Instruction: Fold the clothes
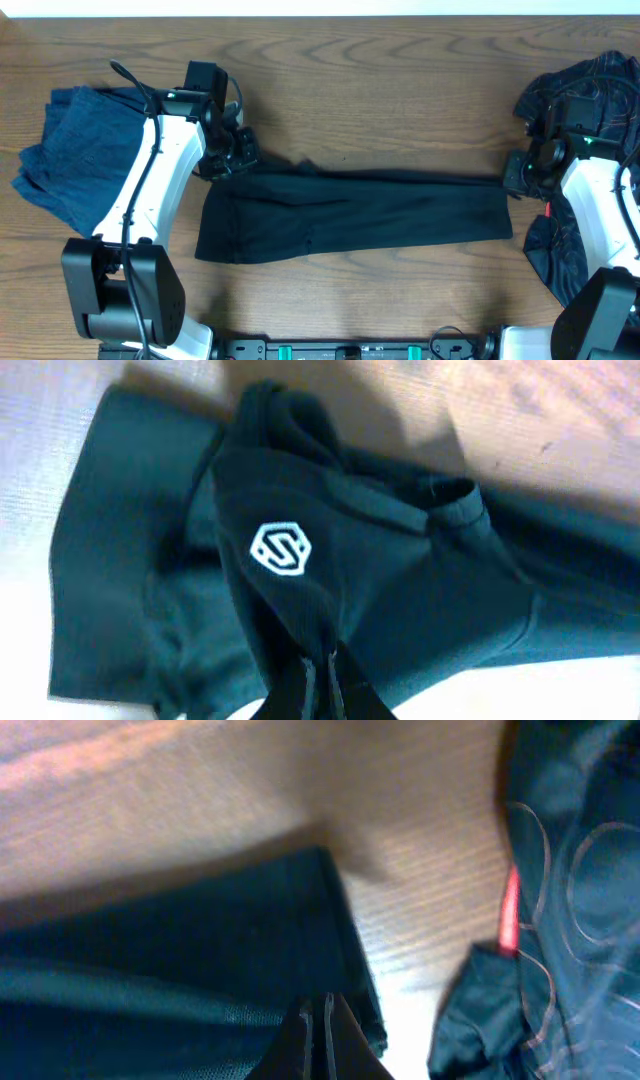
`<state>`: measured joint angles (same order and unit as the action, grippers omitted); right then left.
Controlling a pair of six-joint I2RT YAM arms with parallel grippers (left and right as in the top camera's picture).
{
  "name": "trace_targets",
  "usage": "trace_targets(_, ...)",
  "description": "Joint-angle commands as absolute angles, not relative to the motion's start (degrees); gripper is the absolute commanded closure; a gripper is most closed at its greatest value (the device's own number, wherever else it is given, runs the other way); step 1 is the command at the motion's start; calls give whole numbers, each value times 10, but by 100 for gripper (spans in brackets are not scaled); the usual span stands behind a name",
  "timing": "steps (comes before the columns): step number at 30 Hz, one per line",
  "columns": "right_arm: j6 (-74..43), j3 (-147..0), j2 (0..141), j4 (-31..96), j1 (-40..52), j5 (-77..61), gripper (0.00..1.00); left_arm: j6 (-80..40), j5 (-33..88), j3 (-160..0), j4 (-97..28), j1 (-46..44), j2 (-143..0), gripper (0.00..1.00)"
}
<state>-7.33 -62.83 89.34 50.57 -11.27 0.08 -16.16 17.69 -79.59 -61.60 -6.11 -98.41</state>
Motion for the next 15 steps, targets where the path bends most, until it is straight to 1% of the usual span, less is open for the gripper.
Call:
trace_targets(1,-89,-628,883,516,-109,32,99,-133,162,-801,-643,-58,-976,94)
trace_targets(15,-92,-628,883,543,-109,37,99,-104,162,-801,-761,-58,-976,94)
